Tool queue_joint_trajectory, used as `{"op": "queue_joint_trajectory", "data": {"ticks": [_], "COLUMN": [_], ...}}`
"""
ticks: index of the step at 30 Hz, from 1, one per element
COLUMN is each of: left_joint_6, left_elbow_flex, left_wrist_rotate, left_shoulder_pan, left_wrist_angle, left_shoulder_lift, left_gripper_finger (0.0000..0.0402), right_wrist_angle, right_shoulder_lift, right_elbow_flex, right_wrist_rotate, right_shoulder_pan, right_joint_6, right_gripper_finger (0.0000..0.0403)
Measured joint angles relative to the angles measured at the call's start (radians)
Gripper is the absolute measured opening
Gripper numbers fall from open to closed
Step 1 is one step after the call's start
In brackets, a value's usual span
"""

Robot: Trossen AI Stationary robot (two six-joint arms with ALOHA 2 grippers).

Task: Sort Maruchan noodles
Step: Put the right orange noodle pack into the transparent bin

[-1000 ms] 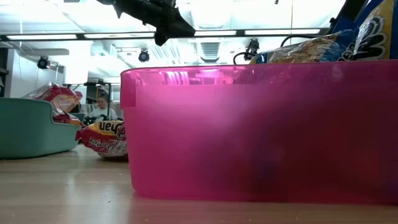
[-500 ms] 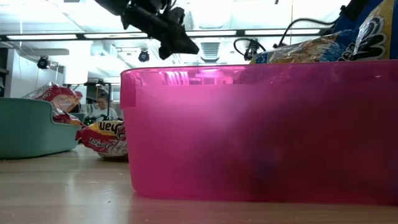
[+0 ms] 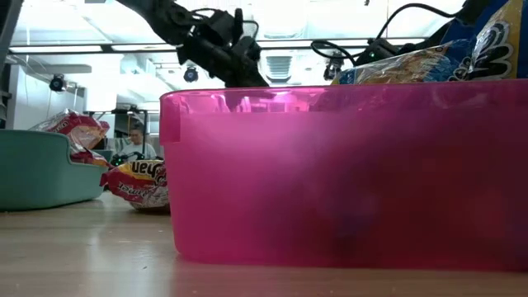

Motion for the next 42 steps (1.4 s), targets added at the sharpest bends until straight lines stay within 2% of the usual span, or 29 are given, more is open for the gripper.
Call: {"op": "queue_joint_trajectory", "data": {"ticks": [11, 14, 18, 28, 31, 42], "left_joint_6": [0.033, 0.069, 0.143, 0.128, 0.126, 0.123], "left_elbow_flex": [0.0, 0.0, -0.017, -0.019, -0.019, -0.019], "left_wrist_rotate": [0.047, 0.09, 0.088, 0.093, 0.094, 0.047], "left_shoulder_pan": [-0.029, -0.035, -0.057, -0.112, -0.133, -0.141], "left_wrist_angle": [-0.013, -0.074, -0.127, -0.058, -0.047, -0.014], "left_shoulder_lift": [0.031, 0.038, 0.072, 0.2, 0.218, 0.254], "left_gripper_finger": [0.0037, 0.0037, 0.0037, 0.0036, 0.0036, 0.0036], "right_wrist_angle": [-0.001, 0.0, -0.002, 0.0, 0.0, 0.0], "right_shoulder_lift": [0.009, 0.017, 0.024, 0.026, 0.026, 0.026], "right_elbow_flex": [0.0, 0.0, -0.001, -0.002, -0.002, -0.003], "right_wrist_rotate": [0.022, 0.035, 0.057, 0.128, 0.162, 0.183], "right_shoulder_pan": [0.002, 0.005, 0.006, 0.006, 0.006, 0.009], "right_joint_6": [0.119, 0.135, 0.162, 0.182, 0.185, 0.172], "right_gripper_finger": [0.017, 0.0198, 0.0223, 0.0237, 0.0233, 0.0233]}}
